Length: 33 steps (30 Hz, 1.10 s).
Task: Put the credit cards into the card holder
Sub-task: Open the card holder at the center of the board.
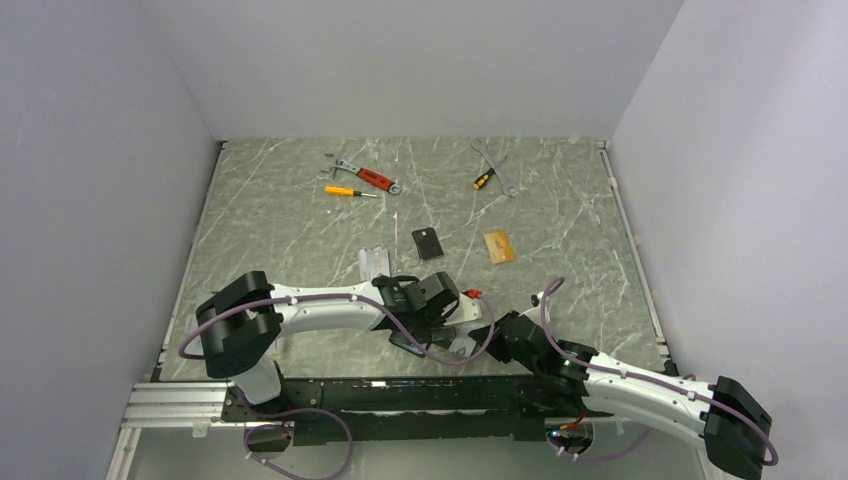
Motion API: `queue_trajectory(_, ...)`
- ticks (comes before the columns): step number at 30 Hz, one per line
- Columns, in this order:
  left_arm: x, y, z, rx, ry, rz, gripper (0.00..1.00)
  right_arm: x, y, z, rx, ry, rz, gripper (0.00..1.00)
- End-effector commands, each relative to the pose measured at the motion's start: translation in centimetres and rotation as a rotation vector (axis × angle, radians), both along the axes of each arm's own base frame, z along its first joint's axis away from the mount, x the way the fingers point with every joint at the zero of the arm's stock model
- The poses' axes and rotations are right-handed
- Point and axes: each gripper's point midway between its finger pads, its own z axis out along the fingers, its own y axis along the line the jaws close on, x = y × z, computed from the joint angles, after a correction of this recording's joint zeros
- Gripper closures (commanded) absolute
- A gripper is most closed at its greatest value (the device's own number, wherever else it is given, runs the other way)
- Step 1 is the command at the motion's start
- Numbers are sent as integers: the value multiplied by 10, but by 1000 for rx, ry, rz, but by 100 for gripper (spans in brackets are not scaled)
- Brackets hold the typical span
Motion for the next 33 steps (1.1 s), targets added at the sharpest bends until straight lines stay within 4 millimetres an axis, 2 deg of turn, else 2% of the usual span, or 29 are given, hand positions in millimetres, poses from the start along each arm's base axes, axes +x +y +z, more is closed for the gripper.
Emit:
queue_trajectory(1,16,18,9,7,-40,38,21,-26,-47,-54,-238,125,-5,100)
queue_trajectory(7,27,27,22,-22,-51,76,21,-26,-46,-54,-236,126,-6,100)
queue_trajectory(13,38,35,25,-24,-67,103,22,-27,-47,-55,-240,128,-5,100)
queue_trajectory(25,47,65,7,23,-50,145,22,-27,-48,-54,-242,129,-6,100)
queue_trajectory(33,43,80,-6,22,-32,155,22,-26,-48,-53,-237,126,-8,100)
